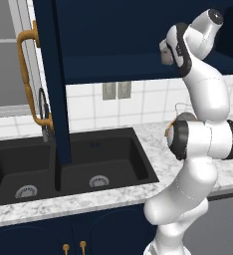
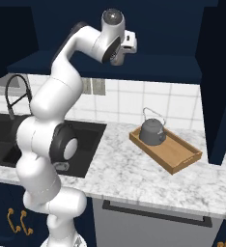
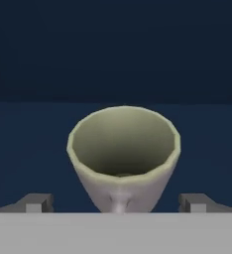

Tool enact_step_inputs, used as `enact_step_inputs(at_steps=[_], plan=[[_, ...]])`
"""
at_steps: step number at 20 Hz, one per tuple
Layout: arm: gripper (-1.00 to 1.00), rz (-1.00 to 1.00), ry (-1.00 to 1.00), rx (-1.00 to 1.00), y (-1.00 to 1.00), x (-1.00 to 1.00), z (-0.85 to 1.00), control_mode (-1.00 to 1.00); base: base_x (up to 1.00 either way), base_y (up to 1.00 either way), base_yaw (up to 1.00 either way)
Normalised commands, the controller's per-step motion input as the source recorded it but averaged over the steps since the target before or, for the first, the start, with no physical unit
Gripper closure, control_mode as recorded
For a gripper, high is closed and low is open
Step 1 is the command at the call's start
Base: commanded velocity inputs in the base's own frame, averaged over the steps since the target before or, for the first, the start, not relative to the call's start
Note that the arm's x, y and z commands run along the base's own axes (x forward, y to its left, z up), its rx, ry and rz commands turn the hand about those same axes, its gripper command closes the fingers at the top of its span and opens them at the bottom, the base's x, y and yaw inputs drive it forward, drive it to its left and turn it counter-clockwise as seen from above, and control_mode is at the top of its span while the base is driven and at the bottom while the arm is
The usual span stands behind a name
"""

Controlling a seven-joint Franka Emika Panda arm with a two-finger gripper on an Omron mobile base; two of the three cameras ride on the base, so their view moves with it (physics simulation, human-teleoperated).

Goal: Pick the kettle from the counter and place it on the tray. Then pick the mug from the cabinet and place it on the tray. Then close the cabinet doors.

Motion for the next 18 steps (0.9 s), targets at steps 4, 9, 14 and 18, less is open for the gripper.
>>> enact_step_inputs(at_steps=[4,9,14,18], plan=[[-1.0,0.0,0.0,0.0,-0.01,0.09,0.0,-1.0,0.0,0.0,0.0],[1.0,0.0,0.0,0.0,0.0,0.0,0.0,-1.0,0.0,0.0,0.0],[1.0,0.0,0.0,0.0,0.0,0.01,0.0,-1.0,0.0,0.0,0.0],[1.0,0.0,0.0,0.0,0.0,0.01,0.0,-1.0,0.0,0.0,0.0]])
